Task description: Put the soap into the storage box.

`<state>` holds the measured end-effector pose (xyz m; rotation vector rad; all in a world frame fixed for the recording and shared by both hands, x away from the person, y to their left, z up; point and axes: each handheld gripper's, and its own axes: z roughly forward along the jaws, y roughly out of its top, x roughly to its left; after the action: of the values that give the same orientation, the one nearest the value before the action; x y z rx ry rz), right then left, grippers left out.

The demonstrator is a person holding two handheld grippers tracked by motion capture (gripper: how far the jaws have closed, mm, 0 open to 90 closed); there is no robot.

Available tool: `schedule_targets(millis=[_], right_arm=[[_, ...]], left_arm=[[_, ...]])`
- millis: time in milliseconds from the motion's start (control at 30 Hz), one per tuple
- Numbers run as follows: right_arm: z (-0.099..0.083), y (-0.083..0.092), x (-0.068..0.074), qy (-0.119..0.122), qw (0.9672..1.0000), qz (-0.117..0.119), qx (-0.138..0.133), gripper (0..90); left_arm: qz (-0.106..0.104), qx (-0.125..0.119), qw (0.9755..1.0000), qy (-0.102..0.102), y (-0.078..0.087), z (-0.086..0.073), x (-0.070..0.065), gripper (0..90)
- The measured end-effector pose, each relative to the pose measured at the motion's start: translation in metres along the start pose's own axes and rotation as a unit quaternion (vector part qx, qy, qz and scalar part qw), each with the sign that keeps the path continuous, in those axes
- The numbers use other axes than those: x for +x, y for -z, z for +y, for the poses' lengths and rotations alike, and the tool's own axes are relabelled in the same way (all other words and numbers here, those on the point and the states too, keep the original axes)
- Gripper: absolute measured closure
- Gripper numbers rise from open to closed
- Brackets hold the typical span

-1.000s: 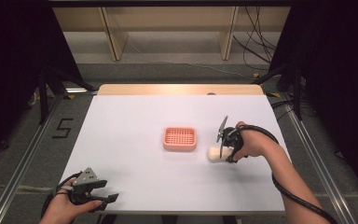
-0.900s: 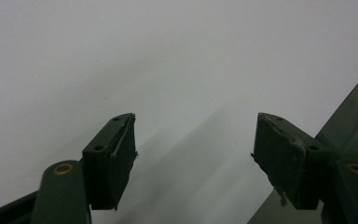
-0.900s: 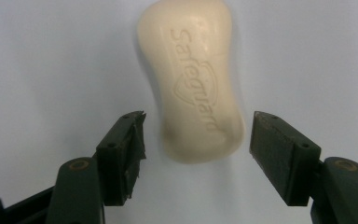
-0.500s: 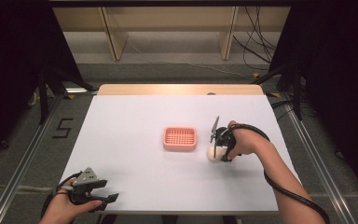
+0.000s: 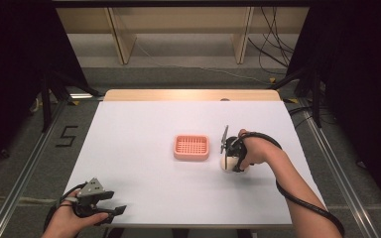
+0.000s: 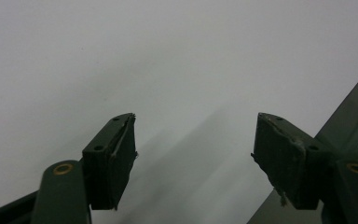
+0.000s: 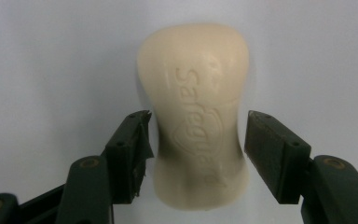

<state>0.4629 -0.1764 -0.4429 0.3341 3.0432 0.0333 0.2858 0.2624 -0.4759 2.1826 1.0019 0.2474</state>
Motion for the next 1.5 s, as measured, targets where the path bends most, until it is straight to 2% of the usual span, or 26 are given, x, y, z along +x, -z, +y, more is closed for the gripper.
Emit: schedule_targets(millis=[33,67,100,267,300,333,367,400,433,500,533,567,600,667,1033,1133,1200,1233,1333,1500], right_arm=[[0.000,0.000,0.000,0.000,1.0000,0.000,0.000,41.9],[0.001,-0.001,-0.001,0.015,0.9999,-0.002,-0.005,42.6],[0.001,-0.003,-0.001,0.018,0.9998,0.001,-0.002,43.2],[0.002,-0.006,-0.001,0.018,0.9998,0.004,0.000,44.6],[0.003,-0.005,0.002,-0.007,0.9998,0.006,0.017,44.7],[0.003,-0.005,0.002,-0.007,0.9998,0.006,0.017,44.7],[0.004,-0.006,0.001,0.004,0.9999,0.005,0.010,45.5],[0.004,-0.006,0.001,0.004,0.9999,0.005,0.010,45.5],[0.004,-0.007,-0.002,0.022,0.9997,0.003,-0.001,45.9],[0.004,-0.008,-0.003,0.019,0.9998,0.010,0.001,46.7],[0.004,-0.008,0.000,-0.004,0.9998,0.012,0.012,47.2],[0.005,-0.010,-0.003,0.021,0.9998,0.007,-0.001,47.4],[0.005,-0.010,-0.003,0.021,0.9998,0.007,-0.001,47.4],[0.004,-0.012,-0.003,0.016,0.9998,0.011,0.000,48.9],[0.002,-0.012,-0.005,-0.010,0.9997,0.017,-0.013,50.5],[0.001,-0.011,-0.005,-0.018,0.9995,0.022,-0.011,50.5],[0.001,-0.011,-0.005,-0.023,0.9995,0.021,-0.012,50.6],[0.001,-0.010,-0.005,-0.026,0.9993,0.024,-0.011,50.6],[0.000,-0.009,-0.005,-0.029,0.9991,0.029,-0.008,50.6],[0.001,-0.002,-0.006,-0.021,0.9993,0.028,-0.010,50.6]], left_arm=[[0.000,0.000,1.0000,0.000,0.000,0.000,0.000,29.2],[0.000,0.000,1.0000,0.000,0.000,0.000,0.000,29.2],[0.004,0.001,1.0000,0.002,-0.001,0.000,0.000,29.2],[0.003,0.002,1.0000,0.001,-0.001,0.000,0.000,29.2],[0.003,0.002,1.0000,0.001,-0.001,0.000,0.000,29.2],[0.005,0.001,1.0000,0.002,-0.001,0.000,0.000,29.2],[0.005,0.001,1.0000,0.003,-0.001,0.000,0.000,29.2],[0.005,0.001,1.0000,0.003,-0.001,0.000,0.000,29.2],[0.003,0.001,1.0000,0.001,-0.001,0.000,0.000,29.2],[0.003,0.001,1.0000,0.002,-0.001,0.000,0.000,29.2],[-0.001,0.003,1.0000,0.002,-0.001,0.000,0.000,29.2],[-0.002,0.001,1.0000,0.008,-0.001,-0.001,0.000,29.2],[-0.002,0.001,1.0000,0.008,-0.001,-0.001,0.000,29.2],[0.002,0.001,1.0000,0.002,0.000,0.000,0.000,29.2],[0.002,0.001,1.0000,0.002,-0.001,0.000,0.000,29.2],[-0.001,0.001,1.0000,0.002,0.000,0.000,0.000,29.3],[0.005,0.000,1.0000,0.004,-0.001,0.000,0.000,29.2],[0.000,0.001,1.0000,0.003,-0.001,0.000,0.001,29.2],[-0.002,0.001,1.0000,0.003,-0.001,0.000,0.000,29.2],[0.001,0.001,1.0000,0.002,-0.001,0.000,0.000,29.2]])
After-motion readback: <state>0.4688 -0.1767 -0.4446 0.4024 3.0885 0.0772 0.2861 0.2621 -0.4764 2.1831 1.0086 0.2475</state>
